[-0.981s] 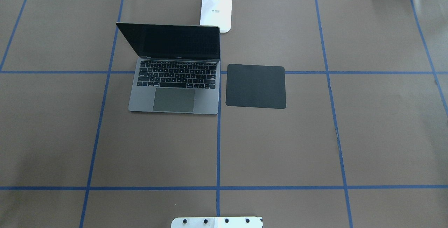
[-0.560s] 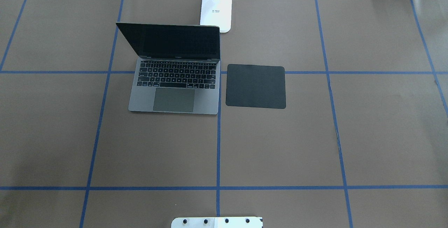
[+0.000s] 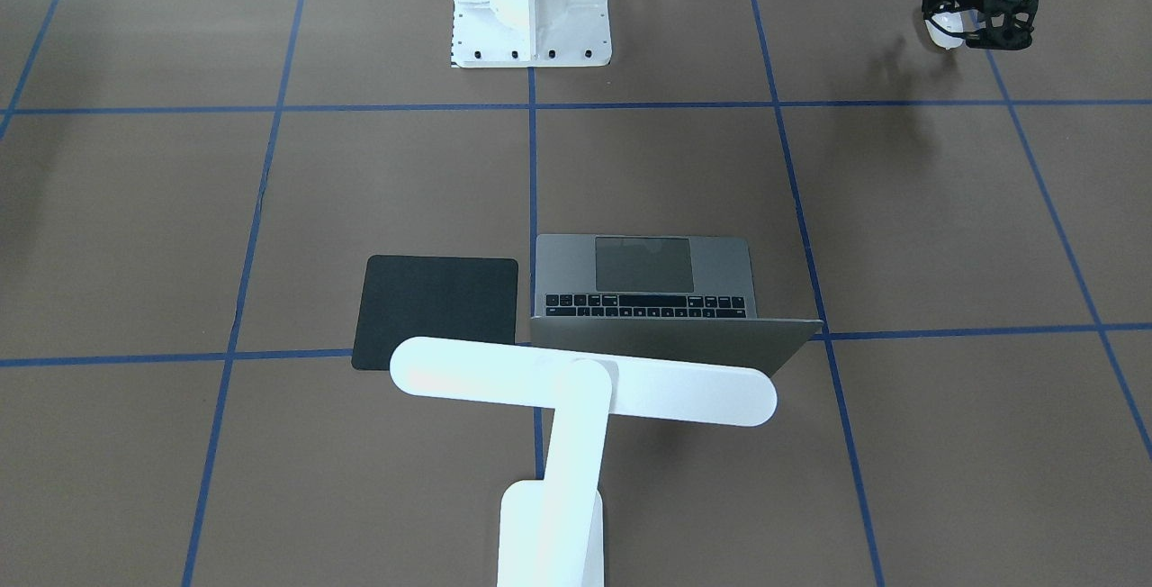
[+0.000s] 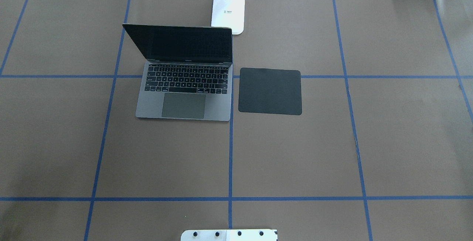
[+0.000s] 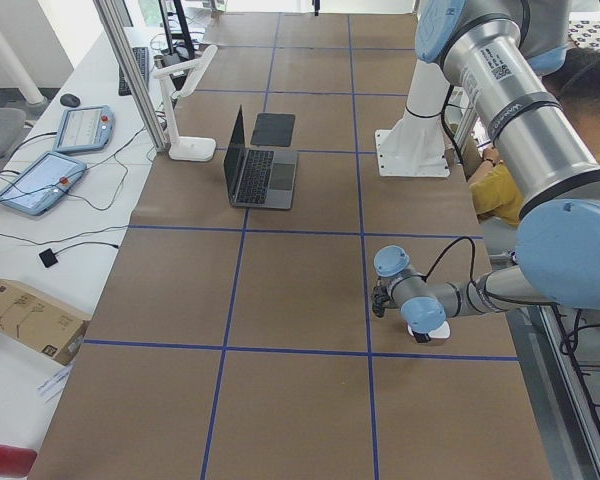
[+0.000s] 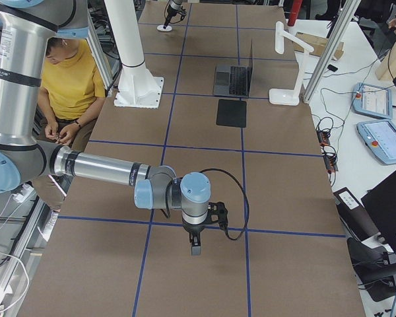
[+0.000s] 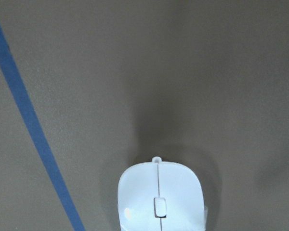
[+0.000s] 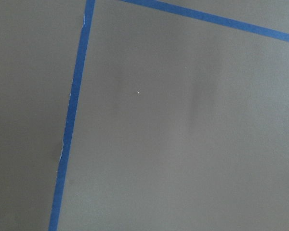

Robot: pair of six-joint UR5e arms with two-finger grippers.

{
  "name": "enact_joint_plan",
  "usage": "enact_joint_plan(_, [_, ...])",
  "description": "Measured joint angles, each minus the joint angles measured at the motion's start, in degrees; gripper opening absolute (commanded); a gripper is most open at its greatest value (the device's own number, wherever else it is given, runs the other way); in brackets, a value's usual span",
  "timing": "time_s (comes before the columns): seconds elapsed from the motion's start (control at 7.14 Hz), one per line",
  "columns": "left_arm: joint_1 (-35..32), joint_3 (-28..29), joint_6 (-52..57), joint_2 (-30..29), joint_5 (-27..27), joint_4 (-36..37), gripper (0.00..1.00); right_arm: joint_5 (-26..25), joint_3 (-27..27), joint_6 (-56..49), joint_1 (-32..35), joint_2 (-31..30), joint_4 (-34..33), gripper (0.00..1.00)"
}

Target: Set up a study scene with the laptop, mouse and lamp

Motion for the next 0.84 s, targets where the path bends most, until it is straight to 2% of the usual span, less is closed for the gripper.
enact_joint_plan(0.28, [0.90, 1.09, -0.10, -0.99, -0.01, -0.02, 0.98, -0.06, 0.00, 0.00, 0.00, -0.05, 0.03, 1.00])
enact_joint_plan(0.56, [1.86, 2.13, -0.07, -1.79, -0.03, -0.06, 0.79, -0.12, 0.00, 0.00, 0.00, -0.06, 0.04, 1.00])
enact_joint_plan(0.84, [2.90, 2.53, -0.05, -2.01, -0.04, -0.01, 0.54, -0.13, 0.05, 0.00, 0.00, -0.02, 0.10, 1.00])
